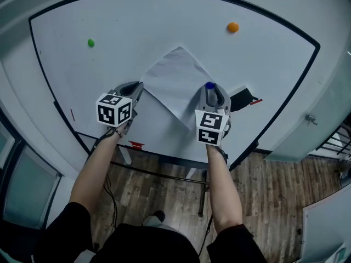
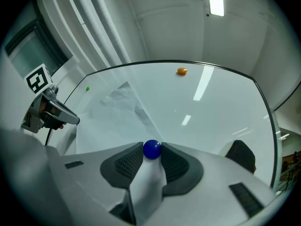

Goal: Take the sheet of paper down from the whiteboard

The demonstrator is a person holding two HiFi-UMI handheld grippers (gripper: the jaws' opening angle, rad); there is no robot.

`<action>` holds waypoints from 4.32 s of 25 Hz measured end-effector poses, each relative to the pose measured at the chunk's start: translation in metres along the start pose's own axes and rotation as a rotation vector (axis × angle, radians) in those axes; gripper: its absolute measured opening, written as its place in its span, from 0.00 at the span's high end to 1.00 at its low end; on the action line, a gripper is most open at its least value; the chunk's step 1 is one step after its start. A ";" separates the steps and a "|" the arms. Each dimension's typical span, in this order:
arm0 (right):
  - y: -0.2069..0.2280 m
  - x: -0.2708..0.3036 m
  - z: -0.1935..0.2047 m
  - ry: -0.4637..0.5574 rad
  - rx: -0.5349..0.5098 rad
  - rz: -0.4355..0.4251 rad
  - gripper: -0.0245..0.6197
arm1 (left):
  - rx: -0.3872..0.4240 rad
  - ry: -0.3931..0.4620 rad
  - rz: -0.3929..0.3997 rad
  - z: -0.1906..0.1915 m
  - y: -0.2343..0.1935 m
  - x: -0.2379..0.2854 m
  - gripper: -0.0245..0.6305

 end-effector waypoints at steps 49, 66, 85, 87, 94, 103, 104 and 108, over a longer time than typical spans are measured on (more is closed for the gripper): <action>0.001 -0.003 0.009 -0.002 -0.003 0.009 0.76 | -0.035 0.002 -0.089 0.023 -0.038 -0.053 0.93; 0.002 -0.003 0.009 -0.008 0.007 0.010 0.76 | -0.021 0.085 0.020 -0.012 0.009 -0.070 0.93; 0.001 -0.003 0.009 -0.014 0.042 0.014 0.76 | -0.013 0.116 0.076 -0.024 0.036 -0.075 0.93; 0.001 -0.003 0.009 -0.014 0.044 0.015 0.76 | -0.015 0.114 0.077 -0.023 0.035 -0.075 0.93; 0.002 -0.004 0.008 -0.012 0.049 0.015 0.76 | -0.012 0.112 0.081 -0.025 0.038 -0.074 0.93; 0.001 -0.002 0.008 -0.012 0.049 0.019 0.76 | -0.016 0.110 0.084 -0.023 0.037 -0.072 0.93; 0.001 -0.002 0.008 -0.012 0.048 0.019 0.76 | -0.016 0.111 0.084 -0.024 0.037 -0.073 0.93; 0.001 -0.003 0.008 -0.013 0.046 0.023 0.76 | -0.017 0.113 0.084 -0.024 0.037 -0.074 0.93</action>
Point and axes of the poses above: the fingertips, and each gripper's own axes: x forward along the fingers, y to its right, z out of its underside, the point moved 1 cm from there along -x, backward along the fingers, and after that the axes turned 10 degrees about -x, right-handed, at the moved point
